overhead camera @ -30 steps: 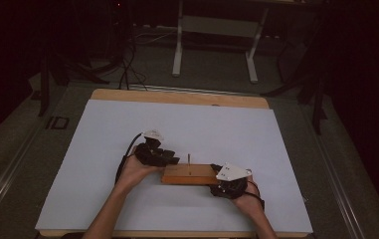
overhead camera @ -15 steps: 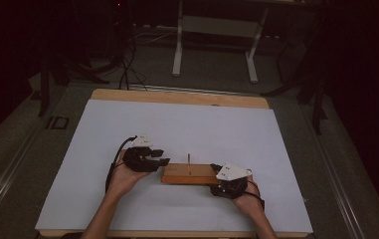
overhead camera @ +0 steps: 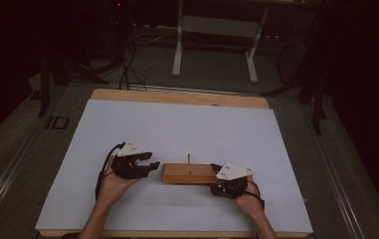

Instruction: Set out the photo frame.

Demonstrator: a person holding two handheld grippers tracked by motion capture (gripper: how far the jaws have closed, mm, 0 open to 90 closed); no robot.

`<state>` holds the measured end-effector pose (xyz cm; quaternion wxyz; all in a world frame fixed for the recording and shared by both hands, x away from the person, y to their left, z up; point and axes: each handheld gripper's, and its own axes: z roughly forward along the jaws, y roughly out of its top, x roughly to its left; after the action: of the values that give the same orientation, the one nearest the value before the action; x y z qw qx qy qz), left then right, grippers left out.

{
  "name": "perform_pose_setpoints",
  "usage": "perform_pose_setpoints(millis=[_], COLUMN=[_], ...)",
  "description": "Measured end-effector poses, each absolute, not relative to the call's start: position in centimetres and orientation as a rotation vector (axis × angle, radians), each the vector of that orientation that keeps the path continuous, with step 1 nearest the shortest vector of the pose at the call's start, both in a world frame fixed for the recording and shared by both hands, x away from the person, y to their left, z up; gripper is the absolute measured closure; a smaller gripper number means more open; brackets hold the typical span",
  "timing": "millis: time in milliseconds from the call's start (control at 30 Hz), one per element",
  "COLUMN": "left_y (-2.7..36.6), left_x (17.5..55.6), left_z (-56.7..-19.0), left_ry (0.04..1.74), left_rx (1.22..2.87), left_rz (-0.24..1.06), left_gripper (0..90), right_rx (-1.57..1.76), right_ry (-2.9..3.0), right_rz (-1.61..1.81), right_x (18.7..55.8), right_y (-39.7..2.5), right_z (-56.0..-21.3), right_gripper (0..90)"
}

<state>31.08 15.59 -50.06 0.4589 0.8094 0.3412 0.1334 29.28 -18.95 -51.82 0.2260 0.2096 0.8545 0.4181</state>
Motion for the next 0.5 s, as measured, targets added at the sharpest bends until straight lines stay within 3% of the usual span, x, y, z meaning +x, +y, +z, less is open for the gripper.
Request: perform_pose_setpoints(millis=[500], left_y=[15.5], left_x=[29.3], left_z=[-51.7], left_ry=[0.835], left_rx=[2.064], left_rz=[0.306], left_gripper=[49.1], right_rx=[0.583], right_ry=[2.361], right_rz=[1.156], right_x=[29.4], right_y=[-19.0], right_z=[-51.7], right_gripper=[43.8])
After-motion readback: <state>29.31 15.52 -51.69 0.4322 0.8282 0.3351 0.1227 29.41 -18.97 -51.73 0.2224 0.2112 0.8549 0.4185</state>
